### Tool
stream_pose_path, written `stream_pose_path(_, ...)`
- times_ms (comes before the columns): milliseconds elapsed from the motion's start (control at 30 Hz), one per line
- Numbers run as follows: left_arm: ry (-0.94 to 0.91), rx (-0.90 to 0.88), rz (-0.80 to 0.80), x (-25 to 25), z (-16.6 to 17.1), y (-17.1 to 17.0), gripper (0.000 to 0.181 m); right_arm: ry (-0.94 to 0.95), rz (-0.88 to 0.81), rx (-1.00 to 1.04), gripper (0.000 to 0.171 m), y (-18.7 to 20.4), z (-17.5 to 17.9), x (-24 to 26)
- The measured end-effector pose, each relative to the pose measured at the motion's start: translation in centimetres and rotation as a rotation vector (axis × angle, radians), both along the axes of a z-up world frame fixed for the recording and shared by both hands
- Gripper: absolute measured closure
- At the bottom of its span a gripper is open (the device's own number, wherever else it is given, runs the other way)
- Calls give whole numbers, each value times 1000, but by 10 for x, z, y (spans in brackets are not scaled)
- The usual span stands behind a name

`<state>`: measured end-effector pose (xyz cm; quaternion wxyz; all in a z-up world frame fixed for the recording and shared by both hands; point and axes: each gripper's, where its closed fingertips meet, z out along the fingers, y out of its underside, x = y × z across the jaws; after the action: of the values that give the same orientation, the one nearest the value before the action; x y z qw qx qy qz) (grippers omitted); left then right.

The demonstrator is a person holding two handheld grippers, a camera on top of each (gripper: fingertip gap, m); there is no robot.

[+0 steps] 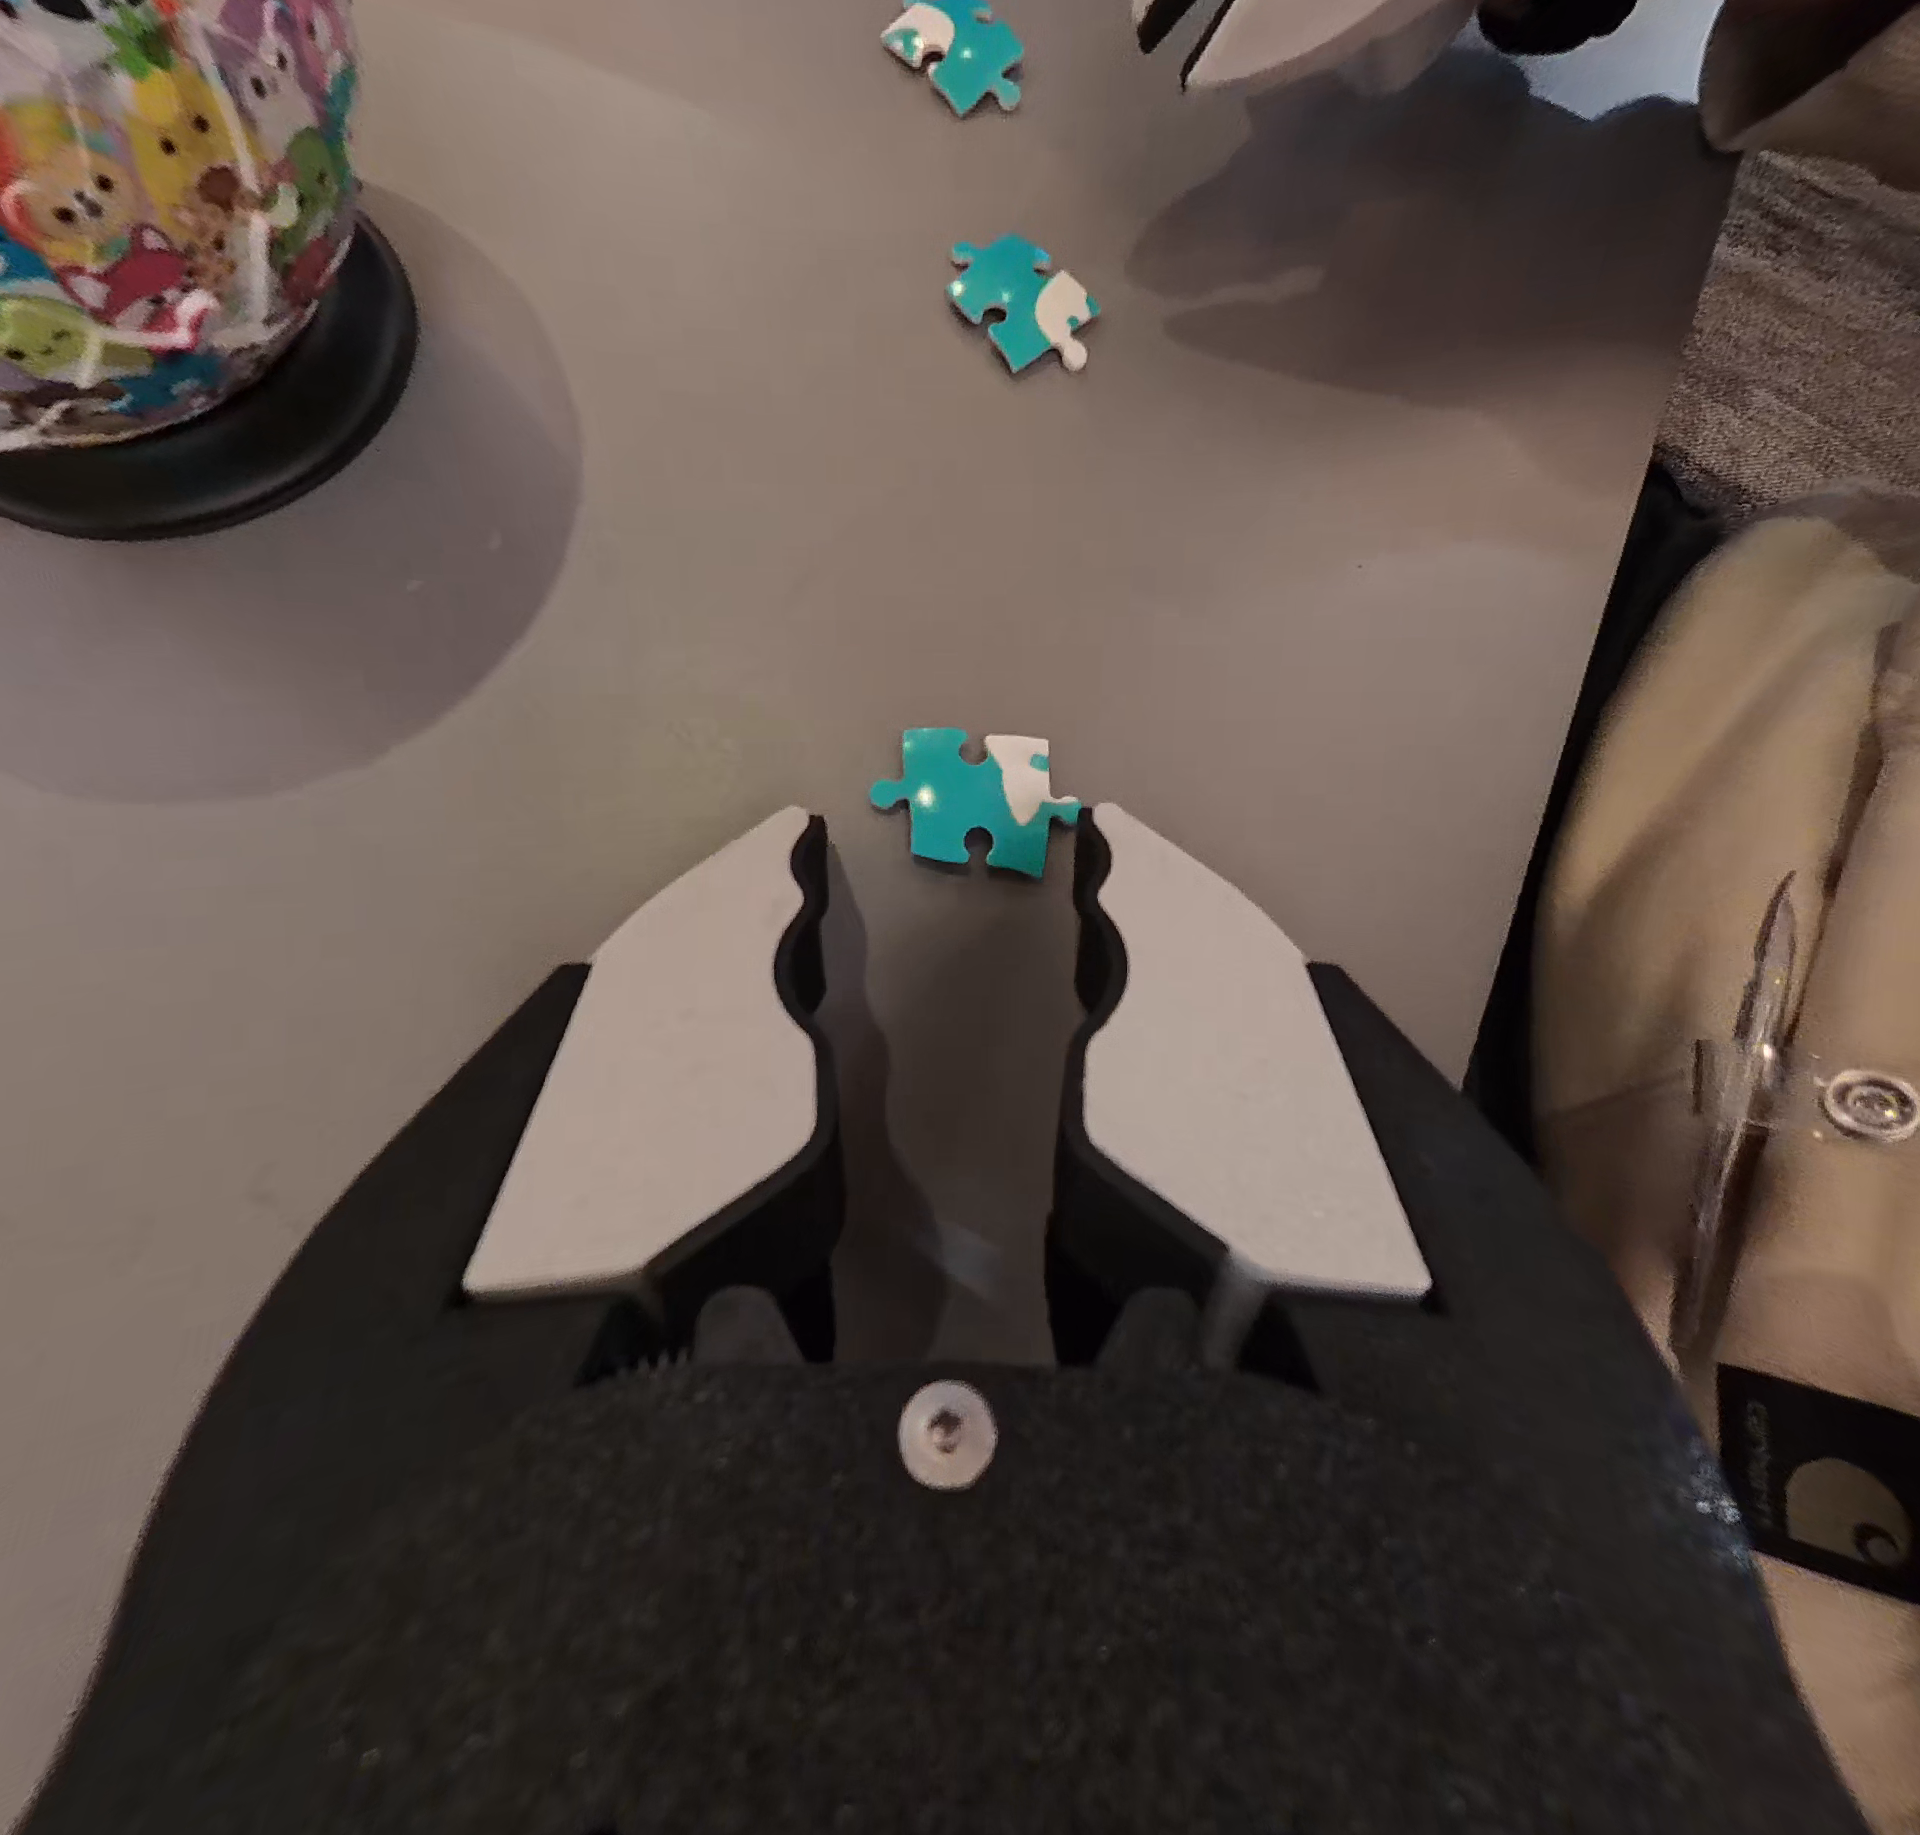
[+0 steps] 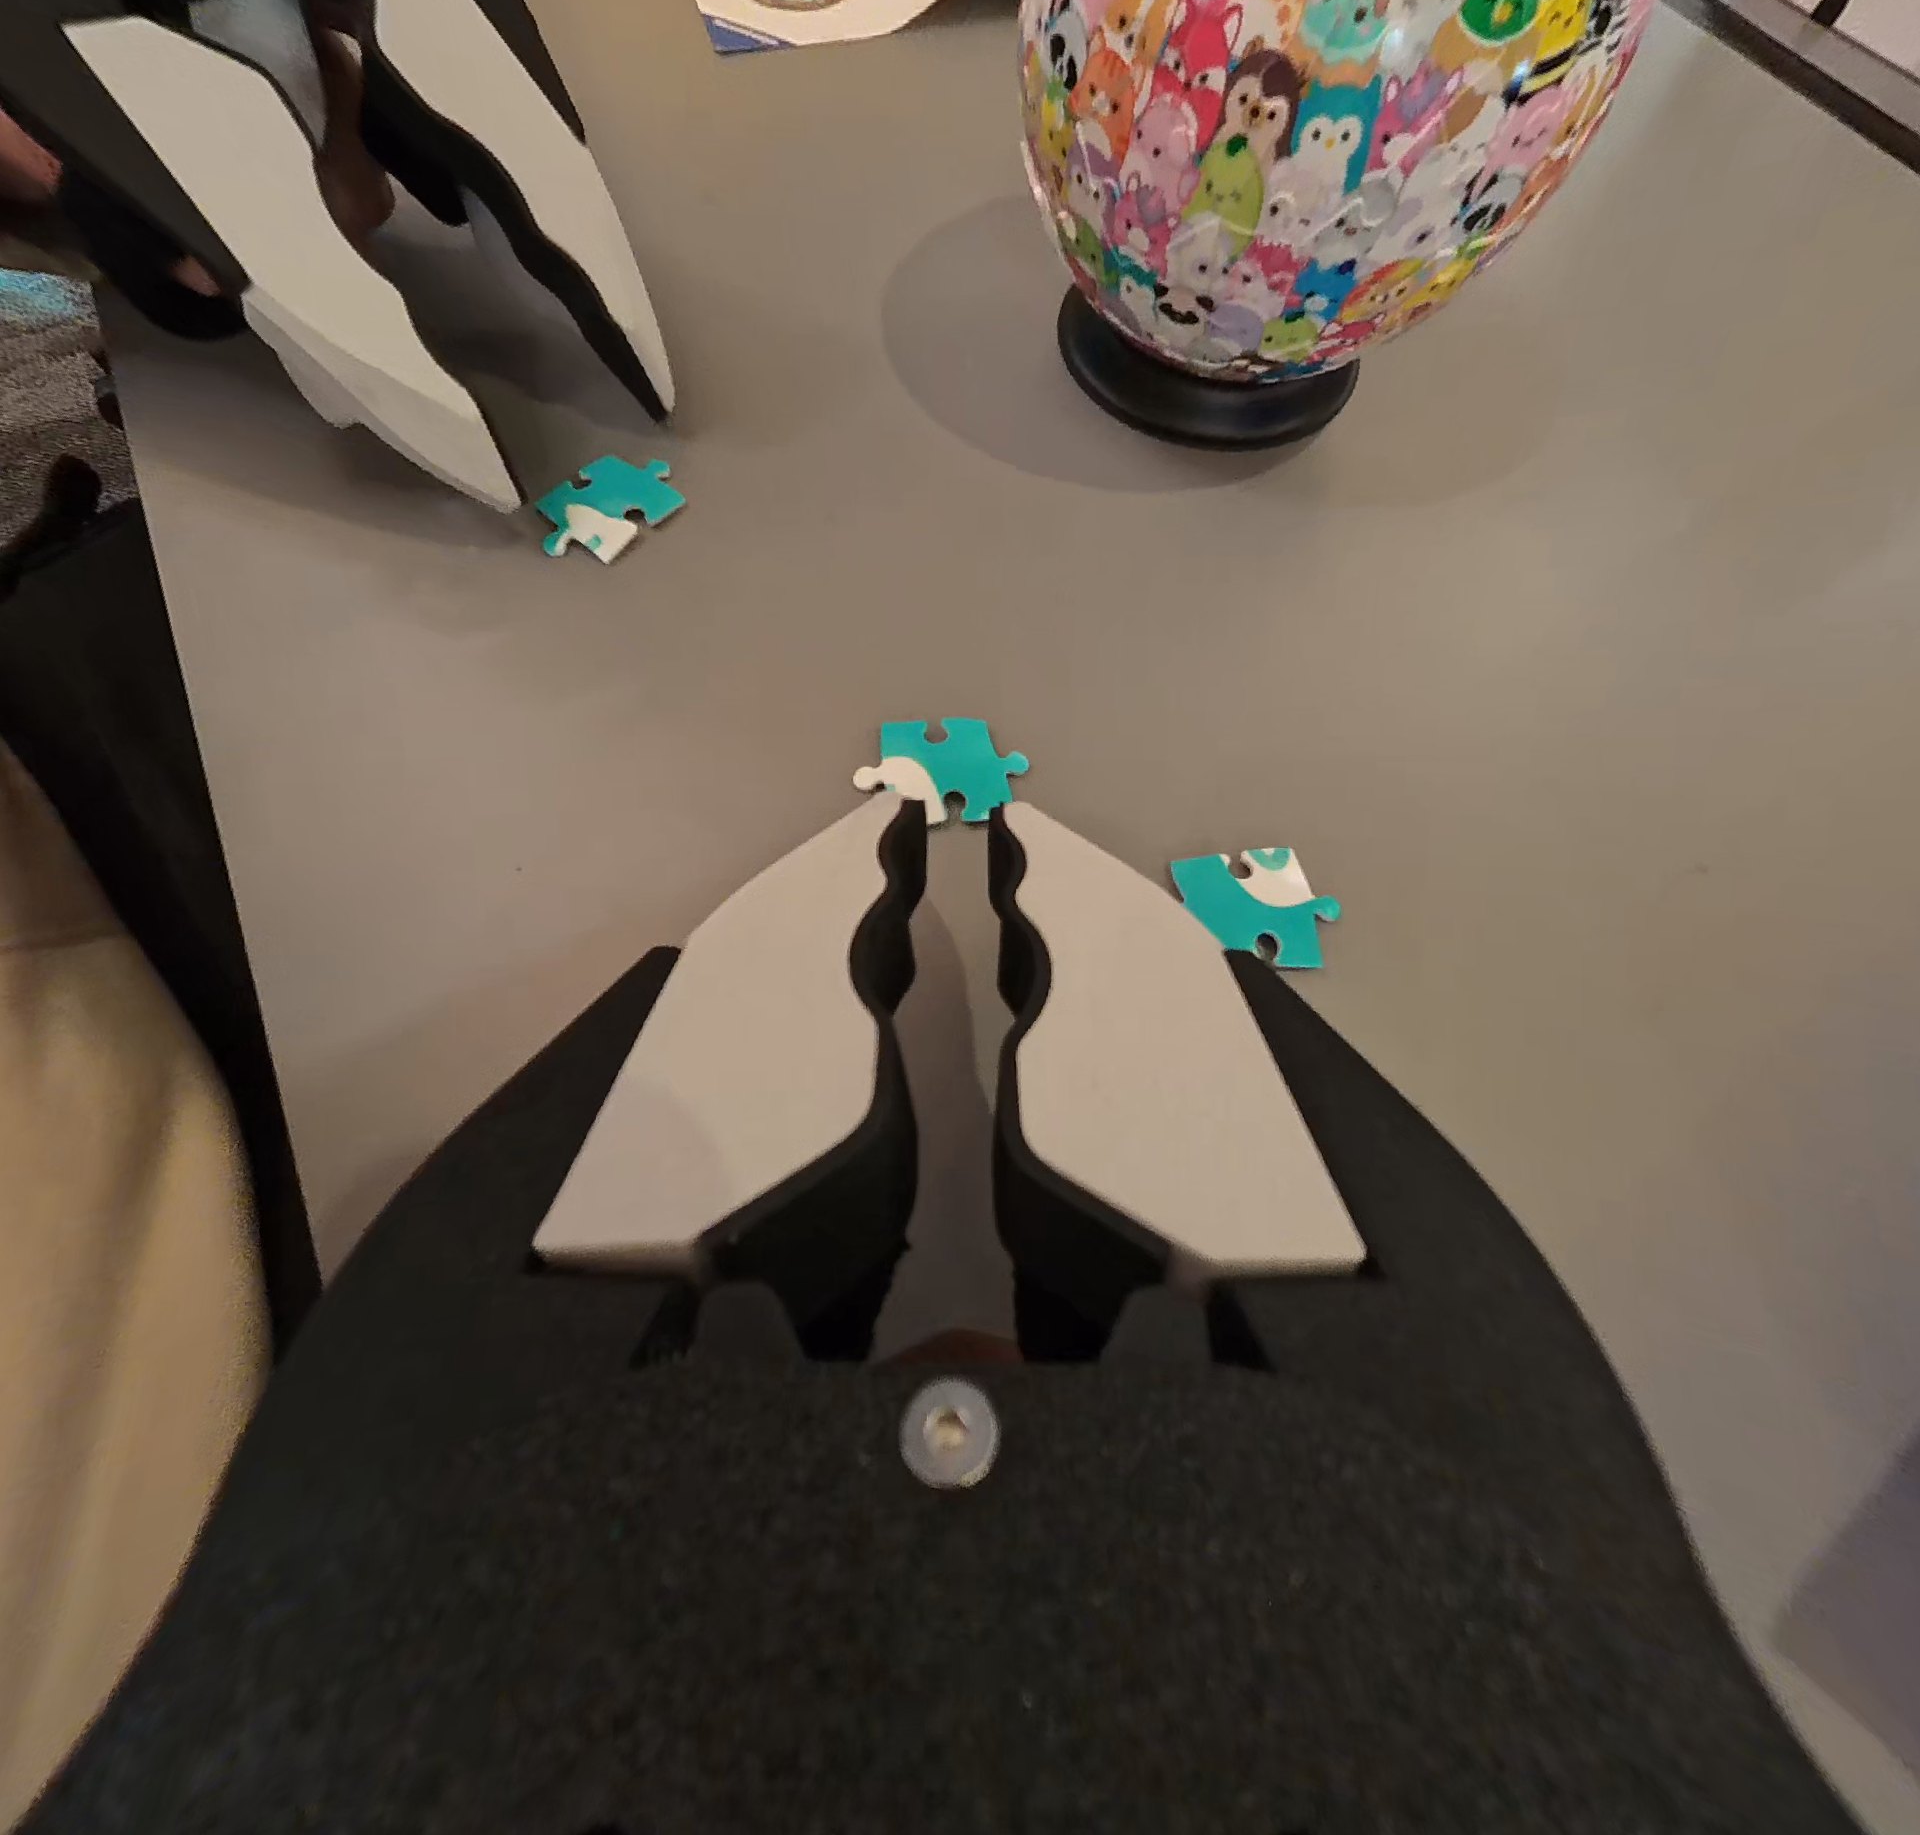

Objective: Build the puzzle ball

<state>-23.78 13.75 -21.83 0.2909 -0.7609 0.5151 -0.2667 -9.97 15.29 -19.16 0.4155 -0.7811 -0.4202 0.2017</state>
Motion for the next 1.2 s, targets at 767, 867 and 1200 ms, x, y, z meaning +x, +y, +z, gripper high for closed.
stream_pose_path(767,103,152,-23,8,2,0,156,-26,80,-5,159,-10,-5,-12)
stream_pose_path(867,-127,18,15,23,38,4,156,66,173,56,158,-16,14,-40)
stream_pose_path(1200,-1485,-889,-90,1,218,40,157,319,194,19,149,-16,51,-63)
